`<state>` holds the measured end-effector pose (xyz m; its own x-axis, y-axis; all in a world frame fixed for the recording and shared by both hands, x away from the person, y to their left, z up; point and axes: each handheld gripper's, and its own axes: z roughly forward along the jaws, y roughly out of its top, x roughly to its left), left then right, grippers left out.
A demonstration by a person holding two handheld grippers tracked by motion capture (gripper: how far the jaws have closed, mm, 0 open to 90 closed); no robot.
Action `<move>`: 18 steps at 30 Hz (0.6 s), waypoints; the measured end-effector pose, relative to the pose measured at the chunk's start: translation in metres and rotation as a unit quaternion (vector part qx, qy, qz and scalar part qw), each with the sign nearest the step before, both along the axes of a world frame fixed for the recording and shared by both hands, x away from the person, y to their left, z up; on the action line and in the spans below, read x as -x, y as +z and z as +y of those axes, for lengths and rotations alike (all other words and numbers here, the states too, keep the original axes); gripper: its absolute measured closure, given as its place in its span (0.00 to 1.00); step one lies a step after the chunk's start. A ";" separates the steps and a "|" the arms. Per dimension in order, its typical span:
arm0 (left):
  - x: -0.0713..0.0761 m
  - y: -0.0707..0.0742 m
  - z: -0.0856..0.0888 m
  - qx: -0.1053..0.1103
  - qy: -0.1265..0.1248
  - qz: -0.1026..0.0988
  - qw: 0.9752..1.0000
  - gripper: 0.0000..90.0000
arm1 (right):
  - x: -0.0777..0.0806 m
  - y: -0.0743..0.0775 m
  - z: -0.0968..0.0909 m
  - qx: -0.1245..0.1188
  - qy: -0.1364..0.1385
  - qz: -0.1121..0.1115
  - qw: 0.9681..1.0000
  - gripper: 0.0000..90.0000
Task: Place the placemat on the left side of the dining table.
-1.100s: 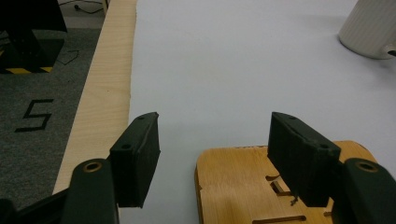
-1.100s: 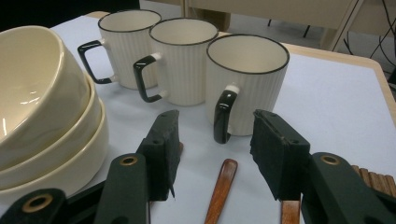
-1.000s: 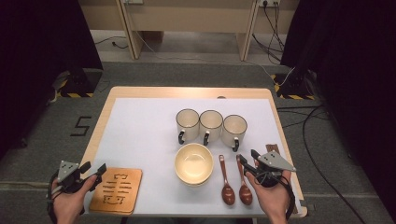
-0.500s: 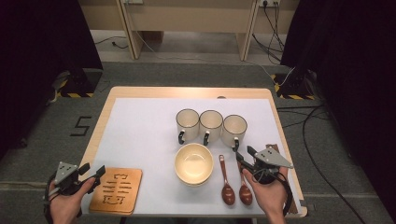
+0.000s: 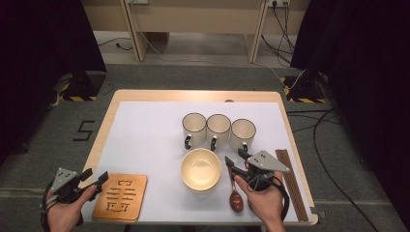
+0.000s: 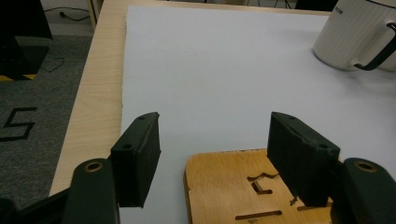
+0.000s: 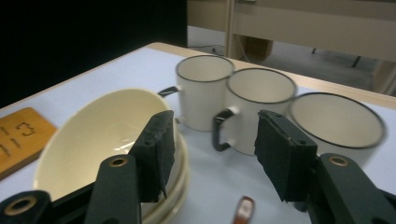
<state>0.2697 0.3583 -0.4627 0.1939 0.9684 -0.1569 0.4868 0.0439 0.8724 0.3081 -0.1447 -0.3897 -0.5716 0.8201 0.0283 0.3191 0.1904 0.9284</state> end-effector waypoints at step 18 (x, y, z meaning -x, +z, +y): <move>0.002 -0.009 0.003 0.027 -0.015 0.024 0.999 0.39 | -0.004 0.016 0.079 0.026 0.098 -0.018 0.995 0.51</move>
<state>0.2674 0.3609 -0.4721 0.2140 0.9522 -0.2178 0.5290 0.0745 0.8453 0.3124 -0.0658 -0.3737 -0.7212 0.6919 -0.0353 0.2373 0.2947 0.9257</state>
